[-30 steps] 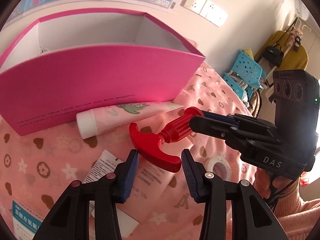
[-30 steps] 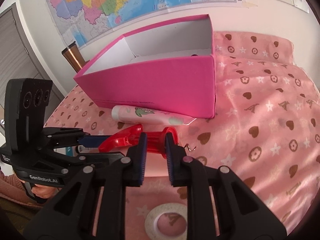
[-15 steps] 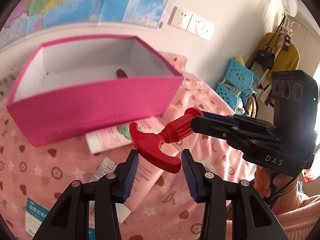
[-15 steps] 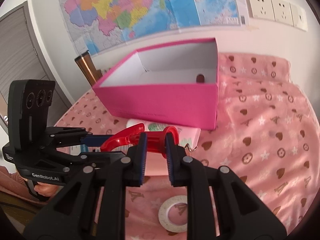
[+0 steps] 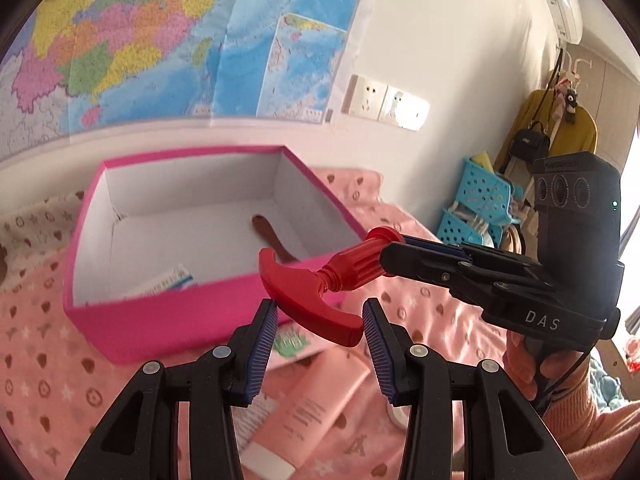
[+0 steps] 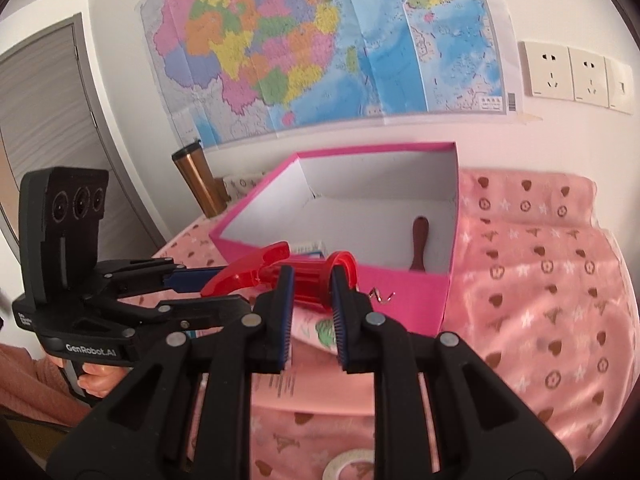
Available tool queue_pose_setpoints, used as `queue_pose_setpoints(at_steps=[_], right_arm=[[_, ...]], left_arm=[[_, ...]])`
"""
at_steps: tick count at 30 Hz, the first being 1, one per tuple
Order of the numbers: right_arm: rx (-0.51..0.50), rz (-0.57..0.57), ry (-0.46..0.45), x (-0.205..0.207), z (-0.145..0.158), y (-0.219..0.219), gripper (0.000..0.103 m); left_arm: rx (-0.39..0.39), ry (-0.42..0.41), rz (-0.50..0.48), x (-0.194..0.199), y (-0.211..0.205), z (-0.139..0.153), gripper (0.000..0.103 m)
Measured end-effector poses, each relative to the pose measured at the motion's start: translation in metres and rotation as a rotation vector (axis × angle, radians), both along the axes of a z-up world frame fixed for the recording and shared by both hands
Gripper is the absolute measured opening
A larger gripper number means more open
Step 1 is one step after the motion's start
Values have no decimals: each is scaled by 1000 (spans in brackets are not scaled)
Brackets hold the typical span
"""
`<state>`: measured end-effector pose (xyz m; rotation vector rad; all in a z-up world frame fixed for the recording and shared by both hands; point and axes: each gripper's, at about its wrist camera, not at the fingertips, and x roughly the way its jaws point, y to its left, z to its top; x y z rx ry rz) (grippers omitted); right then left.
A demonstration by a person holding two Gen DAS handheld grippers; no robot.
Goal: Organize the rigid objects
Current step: 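Carry the red corkscrew into the magenta box and release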
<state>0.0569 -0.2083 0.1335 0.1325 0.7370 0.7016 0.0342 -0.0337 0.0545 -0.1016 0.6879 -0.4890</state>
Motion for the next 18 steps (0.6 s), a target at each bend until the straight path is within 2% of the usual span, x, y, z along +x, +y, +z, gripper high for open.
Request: queue_pose_setpoints(at_steps=[8, 14, 18], right_arm=[[34, -13, 6, 37, 0, -1, 21], [41, -32, 48, 63, -11, -3, 21], [22, -38, 67, 75, -20, 0, 21]], left_arm=[[44, -40, 21, 26, -3, 9, 44], [15, -1, 9, 52, 2, 5, 44], [27, 21, 17, 64, 1, -2, 44]])
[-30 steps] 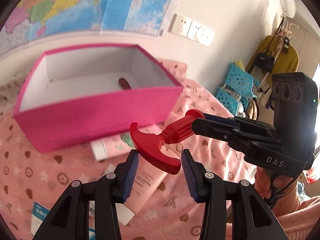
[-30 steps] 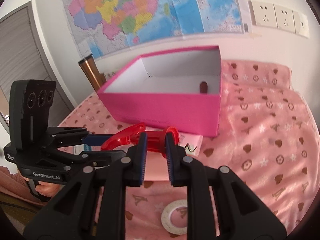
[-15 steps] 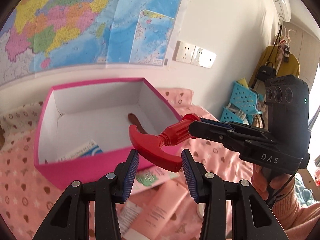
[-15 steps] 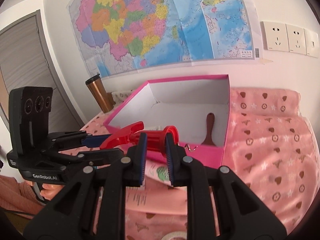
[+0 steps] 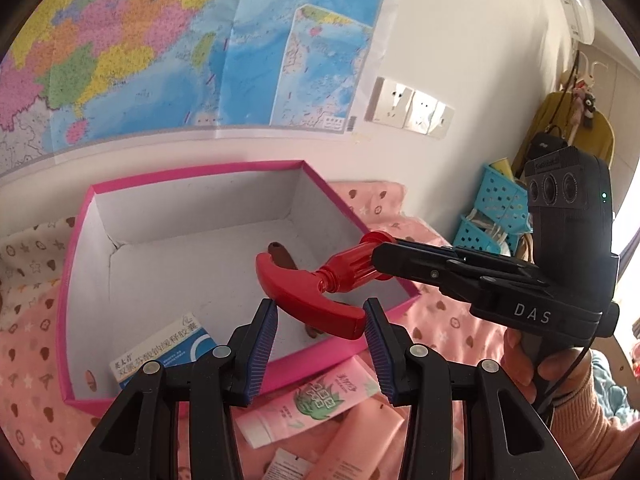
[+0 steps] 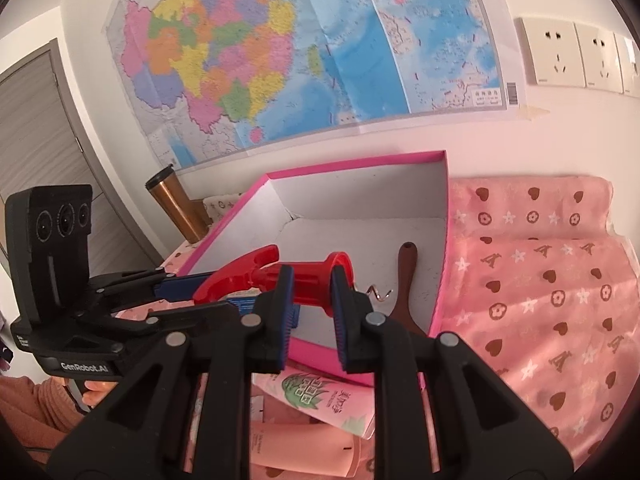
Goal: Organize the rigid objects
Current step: 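Carry the red corkscrew into the magenta box and release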
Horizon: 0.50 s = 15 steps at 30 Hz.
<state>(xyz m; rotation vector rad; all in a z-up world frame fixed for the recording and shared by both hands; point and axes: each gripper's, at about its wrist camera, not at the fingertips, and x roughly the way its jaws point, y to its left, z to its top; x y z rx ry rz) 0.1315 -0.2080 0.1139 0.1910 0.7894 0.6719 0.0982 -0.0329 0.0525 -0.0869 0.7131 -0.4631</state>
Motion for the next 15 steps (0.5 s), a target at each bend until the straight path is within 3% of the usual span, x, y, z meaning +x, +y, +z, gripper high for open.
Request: queue_pose_setpoints(at_steps=[15], right_arm=[[-111, -12, 72, 25, -29, 11, 23]], left_arm=[[43, 77, 14, 31, -4, -29, 44]])
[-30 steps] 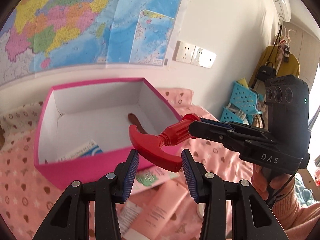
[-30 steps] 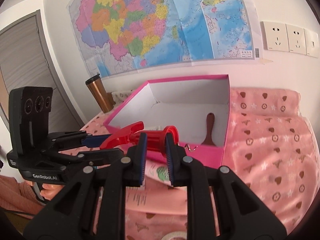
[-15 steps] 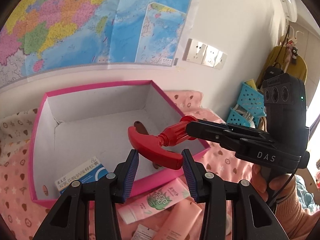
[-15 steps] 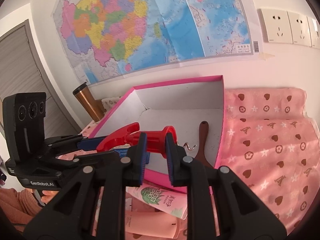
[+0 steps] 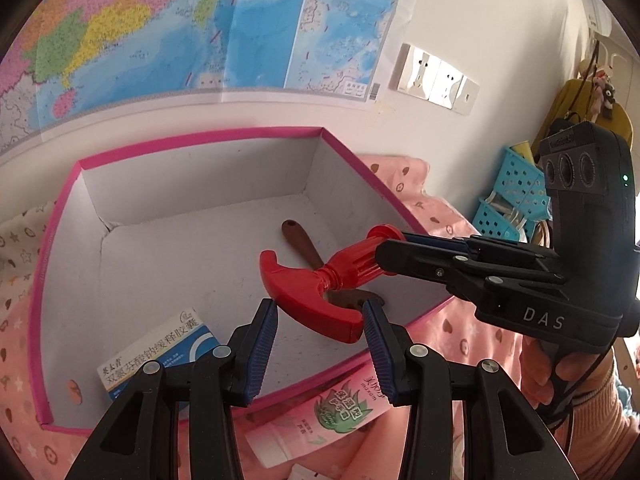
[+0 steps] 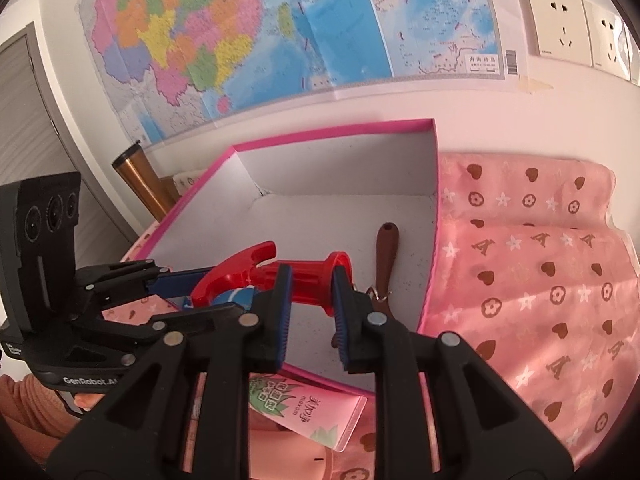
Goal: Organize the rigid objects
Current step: 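Carry the red corkscrew into the magenta box and release, then grasp the white tape roll by its rim with the right gripper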
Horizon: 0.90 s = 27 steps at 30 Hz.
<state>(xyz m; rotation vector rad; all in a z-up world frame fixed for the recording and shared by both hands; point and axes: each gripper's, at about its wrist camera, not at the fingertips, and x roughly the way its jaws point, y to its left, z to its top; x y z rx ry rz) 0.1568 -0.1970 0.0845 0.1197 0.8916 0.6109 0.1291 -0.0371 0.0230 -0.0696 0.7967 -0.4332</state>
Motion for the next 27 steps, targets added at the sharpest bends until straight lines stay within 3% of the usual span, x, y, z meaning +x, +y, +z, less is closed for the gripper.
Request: queue_pose_setpoints(at_steps=[5, 14, 18, 20, 27], right_arm=[[-87, -35, -9, 0, -8, 3, 24], [-36, -51, -45, -32, 5, -20, 24], [-1, -33, -56, -56, 9, -30, 30], [9, -15, -41, -68, 9, -34, 37], [-58, -1, 21, -107, -16, -44, 38]], left_arm=[[11, -5, 10, 3, 0, -1, 44], [-27, -92, 16, -33, 20, 12, 45], [-52, -124, 13, -57, 29, 15, 46], [-62, -126, 11, -66, 29, 14, 47], [-46, -95, -57, -98, 11, -4, 47]])
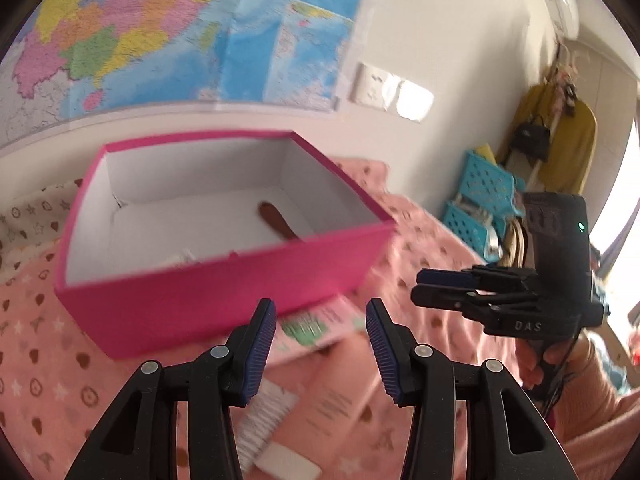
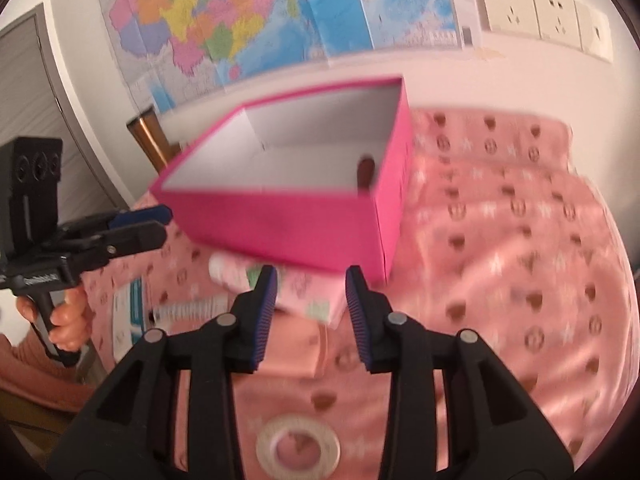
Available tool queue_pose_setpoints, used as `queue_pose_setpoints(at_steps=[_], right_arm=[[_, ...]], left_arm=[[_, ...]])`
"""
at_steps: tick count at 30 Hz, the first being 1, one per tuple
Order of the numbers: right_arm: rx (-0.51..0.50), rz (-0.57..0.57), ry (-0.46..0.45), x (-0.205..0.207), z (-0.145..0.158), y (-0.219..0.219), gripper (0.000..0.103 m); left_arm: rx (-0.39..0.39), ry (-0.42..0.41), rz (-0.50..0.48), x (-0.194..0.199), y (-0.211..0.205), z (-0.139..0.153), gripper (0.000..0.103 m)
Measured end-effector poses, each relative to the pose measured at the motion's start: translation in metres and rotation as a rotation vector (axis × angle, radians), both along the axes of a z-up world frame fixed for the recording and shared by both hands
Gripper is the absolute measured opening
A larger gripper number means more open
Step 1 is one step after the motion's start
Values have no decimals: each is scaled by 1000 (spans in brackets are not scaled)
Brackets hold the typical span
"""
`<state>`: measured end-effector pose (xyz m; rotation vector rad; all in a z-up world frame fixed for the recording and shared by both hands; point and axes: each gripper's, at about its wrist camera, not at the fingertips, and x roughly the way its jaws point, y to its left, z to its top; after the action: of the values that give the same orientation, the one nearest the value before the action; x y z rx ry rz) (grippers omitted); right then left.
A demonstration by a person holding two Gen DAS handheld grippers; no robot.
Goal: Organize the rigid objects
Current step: 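Grasp the white tape roll by its rim with the right gripper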
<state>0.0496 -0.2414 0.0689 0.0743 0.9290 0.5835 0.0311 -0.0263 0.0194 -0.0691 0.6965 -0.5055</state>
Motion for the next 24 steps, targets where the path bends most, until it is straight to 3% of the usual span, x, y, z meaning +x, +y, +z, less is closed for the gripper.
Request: queue_pose_setpoints(at_steps=[12, 22, 24], right_arm=[[-93, 0, 130, -43, -37, -21, 38], [-157, 38, 136, -59, -44, -16, 37], [-171, 43, 134, -59, -46, -14, 33]], left_arm=[[37, 125, -168, -23, -48, -38, 48], [57, 167, -225, -28, -71, -51, 48], [57, 172, -227, -29, -71, -53, 48]])
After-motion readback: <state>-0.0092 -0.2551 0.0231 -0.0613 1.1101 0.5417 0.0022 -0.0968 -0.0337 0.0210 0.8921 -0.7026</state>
